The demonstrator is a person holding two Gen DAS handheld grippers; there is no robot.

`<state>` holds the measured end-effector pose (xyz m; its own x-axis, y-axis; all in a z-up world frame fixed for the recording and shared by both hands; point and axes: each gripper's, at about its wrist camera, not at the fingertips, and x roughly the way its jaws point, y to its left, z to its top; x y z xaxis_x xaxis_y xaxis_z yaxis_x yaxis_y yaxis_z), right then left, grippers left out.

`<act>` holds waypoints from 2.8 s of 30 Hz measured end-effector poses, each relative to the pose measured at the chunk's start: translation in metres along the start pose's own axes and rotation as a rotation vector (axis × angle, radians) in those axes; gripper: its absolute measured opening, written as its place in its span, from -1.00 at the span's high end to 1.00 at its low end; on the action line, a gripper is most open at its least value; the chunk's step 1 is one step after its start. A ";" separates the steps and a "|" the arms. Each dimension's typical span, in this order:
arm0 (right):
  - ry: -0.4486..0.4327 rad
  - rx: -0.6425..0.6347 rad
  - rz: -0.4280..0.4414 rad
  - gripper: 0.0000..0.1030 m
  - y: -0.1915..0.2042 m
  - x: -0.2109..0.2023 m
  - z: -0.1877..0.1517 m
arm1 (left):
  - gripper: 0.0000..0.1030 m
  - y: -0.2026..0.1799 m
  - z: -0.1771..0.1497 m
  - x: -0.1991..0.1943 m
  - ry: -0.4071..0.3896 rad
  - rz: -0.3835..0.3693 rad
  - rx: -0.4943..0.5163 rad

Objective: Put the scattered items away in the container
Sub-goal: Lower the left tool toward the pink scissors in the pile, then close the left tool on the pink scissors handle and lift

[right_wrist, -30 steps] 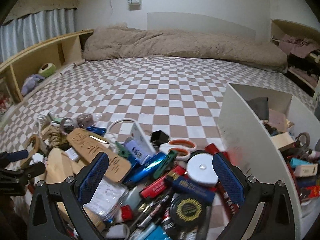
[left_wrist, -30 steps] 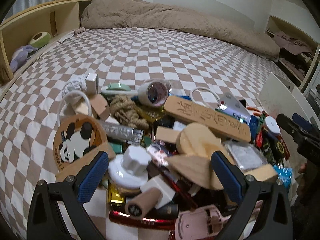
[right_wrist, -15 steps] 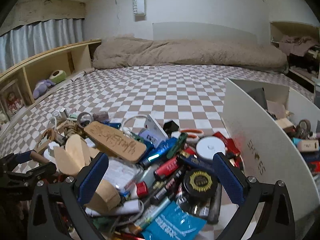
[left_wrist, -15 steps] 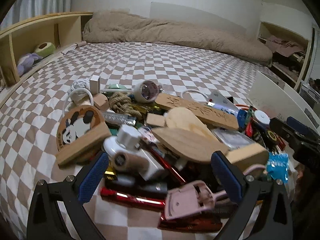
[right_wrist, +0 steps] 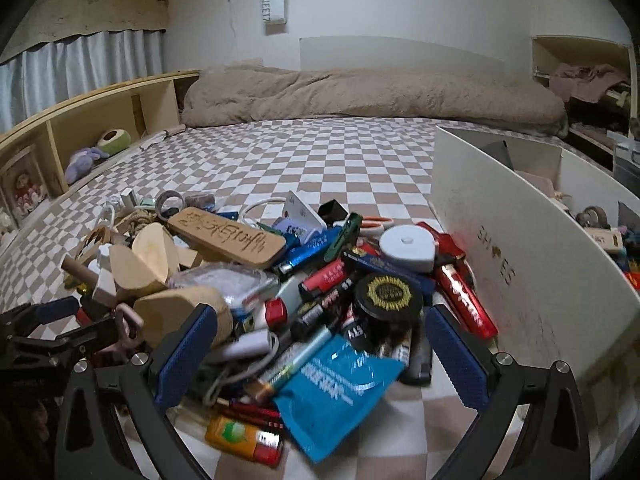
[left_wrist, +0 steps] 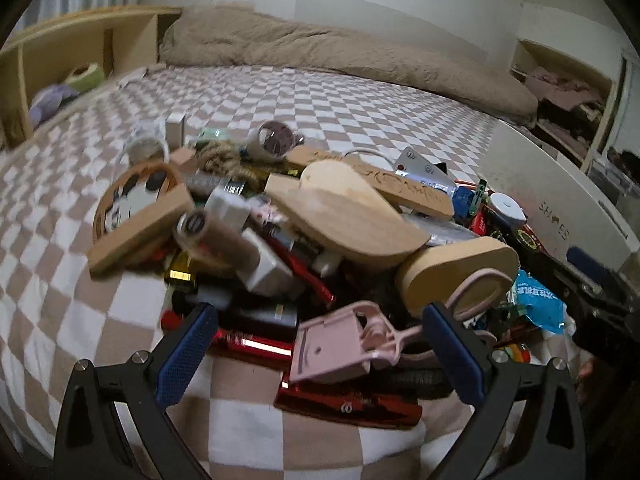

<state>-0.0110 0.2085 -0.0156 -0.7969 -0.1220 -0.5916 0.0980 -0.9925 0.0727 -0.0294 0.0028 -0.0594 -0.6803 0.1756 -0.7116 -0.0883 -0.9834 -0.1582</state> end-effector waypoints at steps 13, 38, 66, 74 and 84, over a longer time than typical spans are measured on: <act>-0.007 0.118 0.039 -1.00 -0.008 -0.015 -0.018 | -1.00 0.021 -0.018 0.000 0.062 -0.085 -0.214; -0.022 0.053 -0.019 -1.00 0.005 -0.015 -0.027 | -0.25 -0.005 -0.016 -0.001 0.009 -0.095 -0.084; 0.108 -0.040 0.193 0.03 0.056 0.004 -0.029 | 0.00 0.007 -0.013 -0.012 -0.006 -0.106 -0.141; 0.143 0.045 0.198 0.72 0.042 0.008 -0.028 | -0.01 0.006 -0.013 -0.008 0.007 -0.110 -0.149; 0.142 0.076 0.227 0.76 0.032 -0.002 -0.026 | -0.30 0.008 -0.012 -0.002 0.015 -0.108 -0.176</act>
<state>0.0086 0.1774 -0.0329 -0.6678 -0.3458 -0.6592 0.2157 -0.9374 0.2733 -0.0195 -0.0046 -0.0672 -0.6631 0.2818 -0.6934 -0.0309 -0.9359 -0.3508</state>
